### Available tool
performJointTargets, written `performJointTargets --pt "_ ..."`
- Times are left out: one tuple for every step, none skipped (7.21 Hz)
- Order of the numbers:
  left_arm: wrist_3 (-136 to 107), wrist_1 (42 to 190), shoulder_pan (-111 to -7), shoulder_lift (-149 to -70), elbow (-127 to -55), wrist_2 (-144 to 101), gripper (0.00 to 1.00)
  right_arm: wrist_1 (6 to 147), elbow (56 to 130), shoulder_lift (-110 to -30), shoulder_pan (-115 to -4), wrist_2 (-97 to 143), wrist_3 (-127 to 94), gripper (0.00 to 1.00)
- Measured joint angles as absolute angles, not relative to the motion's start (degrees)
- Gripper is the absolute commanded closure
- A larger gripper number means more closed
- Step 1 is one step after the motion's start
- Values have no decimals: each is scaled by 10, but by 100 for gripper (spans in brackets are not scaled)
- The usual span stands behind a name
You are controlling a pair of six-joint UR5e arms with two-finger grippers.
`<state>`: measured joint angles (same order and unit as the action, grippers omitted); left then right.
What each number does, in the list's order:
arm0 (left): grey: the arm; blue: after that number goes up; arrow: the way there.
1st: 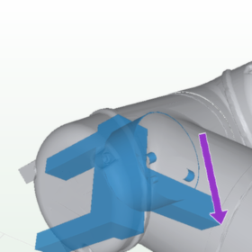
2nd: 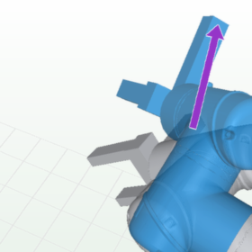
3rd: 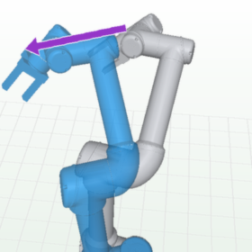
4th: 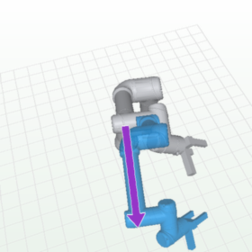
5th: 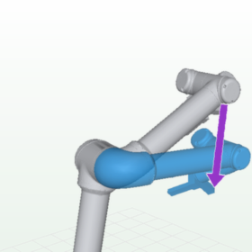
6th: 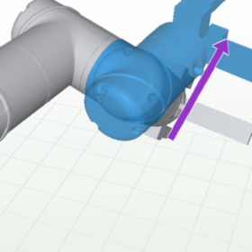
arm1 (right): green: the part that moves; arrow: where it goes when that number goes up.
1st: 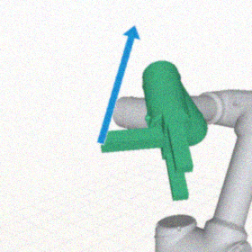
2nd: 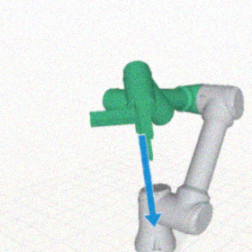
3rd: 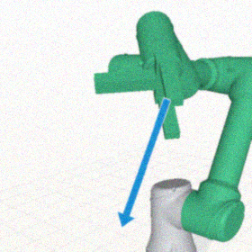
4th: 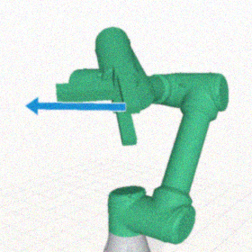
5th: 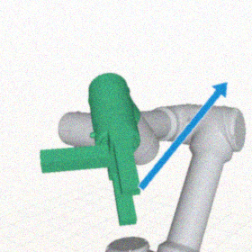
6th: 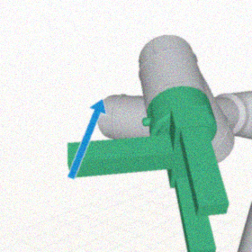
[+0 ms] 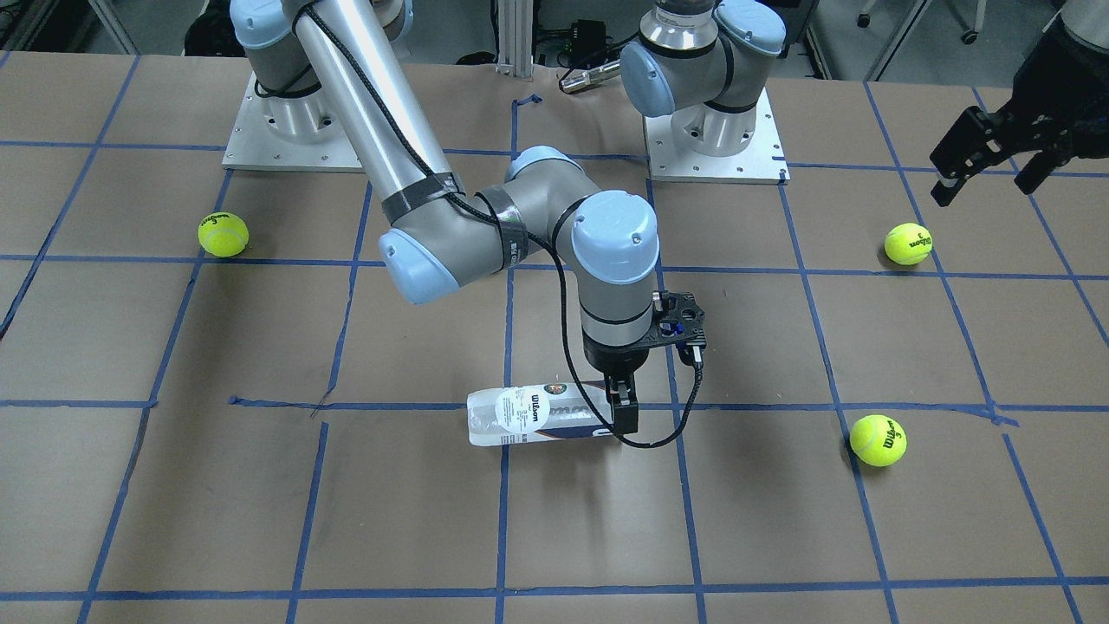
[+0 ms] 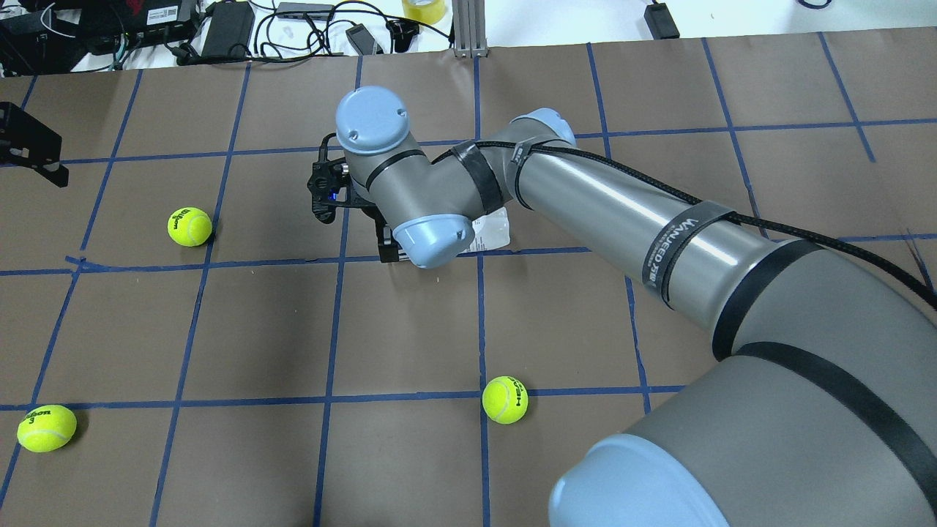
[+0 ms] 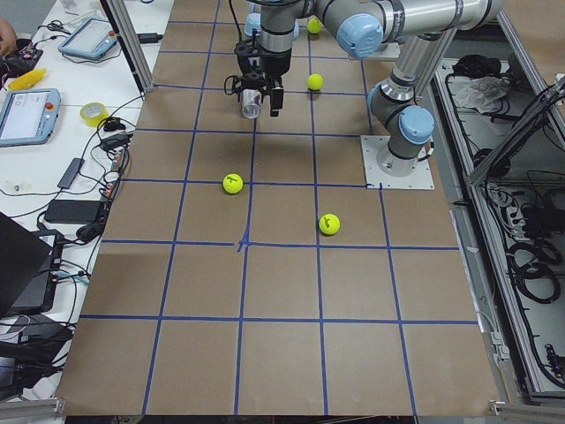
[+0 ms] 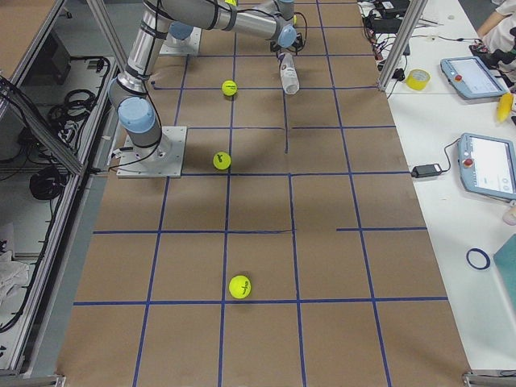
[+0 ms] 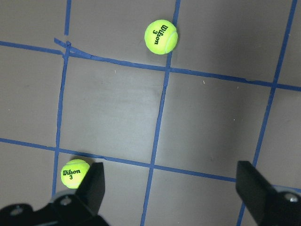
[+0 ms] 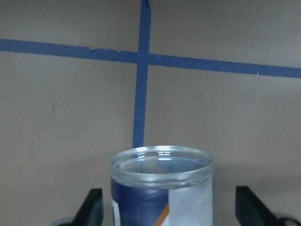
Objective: Lift up tennis ball bucket
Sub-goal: 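Lay the can on its side at center and open the right gripper, then raise the right arm away while the left gripper reaches toward the can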
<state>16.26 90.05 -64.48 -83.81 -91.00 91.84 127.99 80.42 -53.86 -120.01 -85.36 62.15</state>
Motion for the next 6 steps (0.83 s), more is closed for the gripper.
performJointTargets --pt "162 900 -646 -840 -909 901 0 1254 802 -564 -1178 -838 613 0" --pt "158 899 -648 -846 -910 870 0 1216 802 -596 -1146 -831 591 0" --pt "147 895 -656 -855 -915 841 0 1172 803 -635 -1111 -829 564 0" --pt "128 869 -670 -868 -928 795 0 1124 805 -681 -1071 -829 541 0" --pt "110 829 -682 -885 -950 737 0 1065 807 -724 -1031 -829 525 0" --pt "87 775 -692 -907 -982 677 0 988 809 -763 -997 -832 496 0"
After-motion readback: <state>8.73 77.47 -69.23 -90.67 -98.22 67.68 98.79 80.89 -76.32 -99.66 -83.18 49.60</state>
